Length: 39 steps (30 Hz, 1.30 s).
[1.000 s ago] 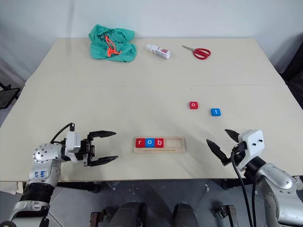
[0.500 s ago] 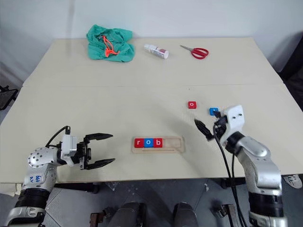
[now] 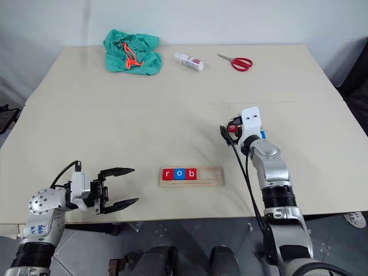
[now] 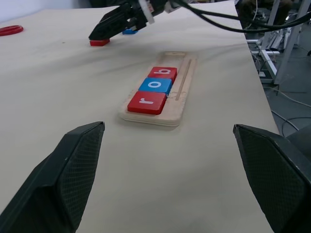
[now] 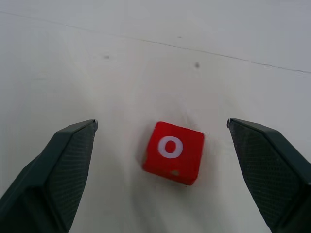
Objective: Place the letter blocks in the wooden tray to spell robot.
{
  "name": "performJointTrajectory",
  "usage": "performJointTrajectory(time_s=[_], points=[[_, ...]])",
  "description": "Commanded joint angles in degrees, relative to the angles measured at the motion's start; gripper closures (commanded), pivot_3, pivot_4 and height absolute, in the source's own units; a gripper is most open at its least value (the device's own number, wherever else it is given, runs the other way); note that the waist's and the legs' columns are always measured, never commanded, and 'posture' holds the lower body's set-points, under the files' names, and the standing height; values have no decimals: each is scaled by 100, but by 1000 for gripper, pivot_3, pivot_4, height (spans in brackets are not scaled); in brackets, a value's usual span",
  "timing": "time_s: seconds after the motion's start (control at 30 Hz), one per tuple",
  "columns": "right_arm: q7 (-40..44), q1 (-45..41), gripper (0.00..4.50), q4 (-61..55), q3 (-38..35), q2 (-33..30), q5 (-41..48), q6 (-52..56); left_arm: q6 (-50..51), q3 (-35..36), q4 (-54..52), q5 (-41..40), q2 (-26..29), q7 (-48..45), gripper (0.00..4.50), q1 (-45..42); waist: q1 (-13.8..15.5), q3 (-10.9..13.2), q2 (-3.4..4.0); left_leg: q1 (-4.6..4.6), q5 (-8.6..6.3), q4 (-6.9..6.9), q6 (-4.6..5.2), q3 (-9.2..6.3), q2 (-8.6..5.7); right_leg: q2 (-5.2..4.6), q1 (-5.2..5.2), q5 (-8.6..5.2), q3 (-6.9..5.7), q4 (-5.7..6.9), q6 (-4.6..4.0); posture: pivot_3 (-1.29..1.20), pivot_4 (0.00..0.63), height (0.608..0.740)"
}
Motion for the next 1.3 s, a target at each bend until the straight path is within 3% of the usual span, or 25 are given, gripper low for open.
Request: performJointTrajectory(time_s=[0.03,0.3,0.4,0.63,0.9,1.1,1.3], points=[[-121,-126,33,172,-2,94,-102,-209,-1,138,-226,-142,94,59,0,76,-16,0,0,0,0,-1,0,1,0,0,-1,0,0,1,0,0,150,740],[-498,-93,33,275,-26,307,-223,-87,19,88,-236,-88,46,135,0,19,-21,0,0,2,0,0,0,2,1,0,-3,0,3,6,0,0,150,740],[-599,-90,650,288,-56,389,-217,-54,19,67,-204,-80,42,141,0,-25,-21,0,0,3,0,0,0,2,1,0,-2,0,3,7,0,0,150,740],[-744,48,3044,13,-26,529,-256,38,14,65,-119,-80,69,94,0,-104,-8,0,1,3,0,2,0,-1,0,0,0,0,4,8,0,0,150,740],[-475,654,3034,-1693,-67,443,50,651,49,28,-38,-118,79,-74,0,-191,-8,0,1,1,0,-3,0,-1,0,0,-4,0,5,8,0,0,150,740],[-549,1798,3035,-4308,-313,86,417,2352,-40,19,73,-138,28,-237,0,-217,27,0,1,-1,0,-4,0,-5,-1,-1,-3,0,6,7,0,0,150,740],[-983,2666,3035,-6069,-505,57,423,3682,-39,58,348,-287,21,-494,0,-452,26,0,1,-1,0,-4,-1,0,-1,-1,-2,0,9,2,0,0,150,740]])
